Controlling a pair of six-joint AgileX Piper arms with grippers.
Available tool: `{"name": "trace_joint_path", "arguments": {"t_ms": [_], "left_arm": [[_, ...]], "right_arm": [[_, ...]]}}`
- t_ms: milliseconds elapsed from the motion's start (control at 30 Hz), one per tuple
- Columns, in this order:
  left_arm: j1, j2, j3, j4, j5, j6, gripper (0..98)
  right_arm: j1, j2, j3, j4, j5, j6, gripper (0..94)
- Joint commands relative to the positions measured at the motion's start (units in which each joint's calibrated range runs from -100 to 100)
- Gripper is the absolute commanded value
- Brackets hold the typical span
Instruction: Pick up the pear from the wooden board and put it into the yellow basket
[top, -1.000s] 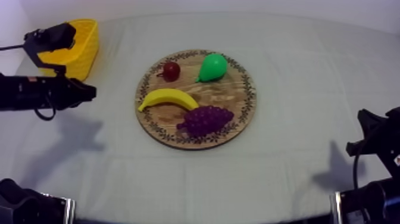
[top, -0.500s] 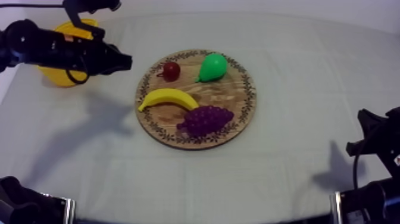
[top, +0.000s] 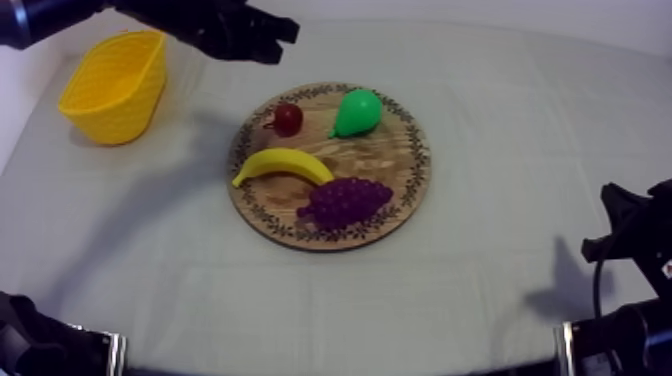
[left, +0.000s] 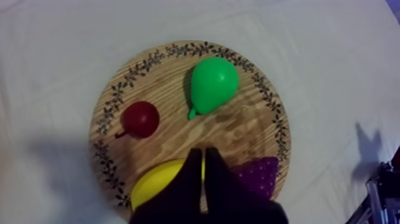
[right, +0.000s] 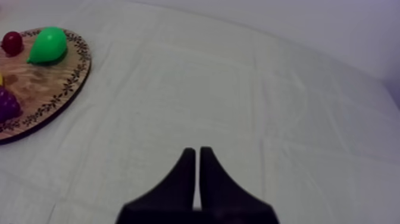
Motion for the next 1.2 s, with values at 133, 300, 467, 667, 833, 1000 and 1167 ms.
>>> {"name": "trace_joint_path", "arguments": {"t_ms": [133, 300, 467, 667, 833, 1000, 1167], "left_arm": [[0.58, 8.67, -15.34, -0.67, 5.15, 1.64, 0.0], [1.40, 14.43, -24.55, -1.48, 8.97, 2.72, 0.0], [2.46, 20.06, -33.79, -2.98, 13.11, 4.42, 0.0], [3.47, 25.84, -43.38, -4.54, 18.53, 6.66, 0.0], [3.59, 29.13, -47.33, -4.51, 20.30, 6.46, 0.0], [3.60, 30.66, -48.25, -4.84, 21.15, -0.05, 0.0], [4.16, 30.24, -45.11, -6.19, 22.01, -10.85, 0.0]], "right_arm": [[-0.01, -0.02, 0.00, -0.01, 0.01, 0.02, 0.4], [-0.01, -0.02, 0.00, -0.01, 0.01, 0.01, 0.4], [-0.01, -0.02, 0.00, -0.01, 0.01, 0.00, 0.4], [-0.01, -0.02, 0.00, -0.01, 0.01, 0.00, 0.4], [-0.01, -0.02, 0.00, -0.01, 0.01, 0.00, 0.4], [-0.01, -0.02, 0.00, -0.01, 0.01, 0.00, 0.4], [-0.01, -0.02, 0.00, -0.01, 0.01, 0.00, 0.4]]}}
